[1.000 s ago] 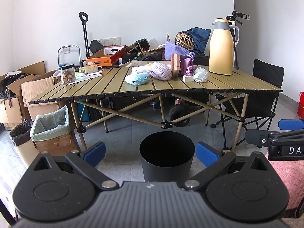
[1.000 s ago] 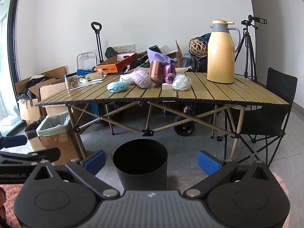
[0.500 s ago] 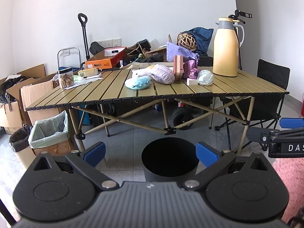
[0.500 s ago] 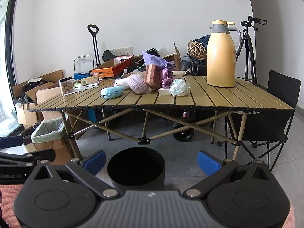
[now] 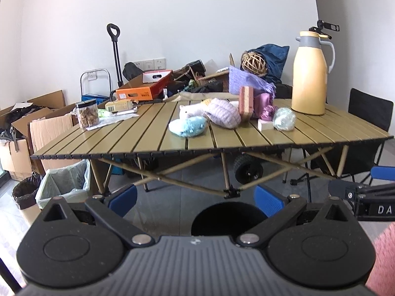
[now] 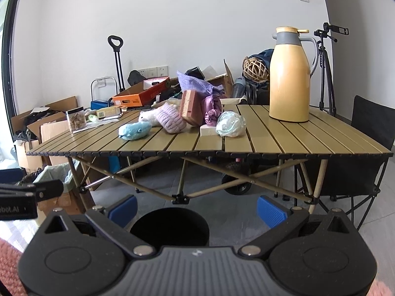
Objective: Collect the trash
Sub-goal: 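Move both tools toward the table, left toward blue plush, right toward plastic bag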
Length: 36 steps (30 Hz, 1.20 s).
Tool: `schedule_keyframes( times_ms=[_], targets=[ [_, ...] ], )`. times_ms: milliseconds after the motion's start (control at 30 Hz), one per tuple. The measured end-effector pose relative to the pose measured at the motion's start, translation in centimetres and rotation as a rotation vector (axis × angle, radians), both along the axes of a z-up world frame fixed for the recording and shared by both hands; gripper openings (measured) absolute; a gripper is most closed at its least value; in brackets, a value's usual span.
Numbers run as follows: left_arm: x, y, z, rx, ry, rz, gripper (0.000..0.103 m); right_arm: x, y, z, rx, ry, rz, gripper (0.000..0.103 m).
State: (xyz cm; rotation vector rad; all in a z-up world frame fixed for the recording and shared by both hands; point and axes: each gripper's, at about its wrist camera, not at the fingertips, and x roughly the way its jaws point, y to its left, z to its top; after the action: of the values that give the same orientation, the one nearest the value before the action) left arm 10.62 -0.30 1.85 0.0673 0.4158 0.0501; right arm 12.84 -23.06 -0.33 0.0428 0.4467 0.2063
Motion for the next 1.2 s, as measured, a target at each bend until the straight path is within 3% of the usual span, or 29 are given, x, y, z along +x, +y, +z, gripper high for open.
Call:
schedule_keyframes(
  times_ms=[367, 700, 1200],
  targets=[
    [6.0, 0.4, 1.3, -0.026, -0.025, 0.002, 0.103, 5.5, -0.2, 0.8, 0.026, -0.062, 0.005, 0.103],
    [12.1, 0.6, 2.2, -0.050, -0.059, 0.007, 0.103, 11.5, -0.6, 1.8, 0.023, -0.100, -0.055, 0.103],
    [22.4, 0.8, 2.9, -0.094, -0.008, 0.046, 0.103, 21.7, -0.2, 1.5, -0.042, -0.083, -0.105, 0.103]
  ],
)
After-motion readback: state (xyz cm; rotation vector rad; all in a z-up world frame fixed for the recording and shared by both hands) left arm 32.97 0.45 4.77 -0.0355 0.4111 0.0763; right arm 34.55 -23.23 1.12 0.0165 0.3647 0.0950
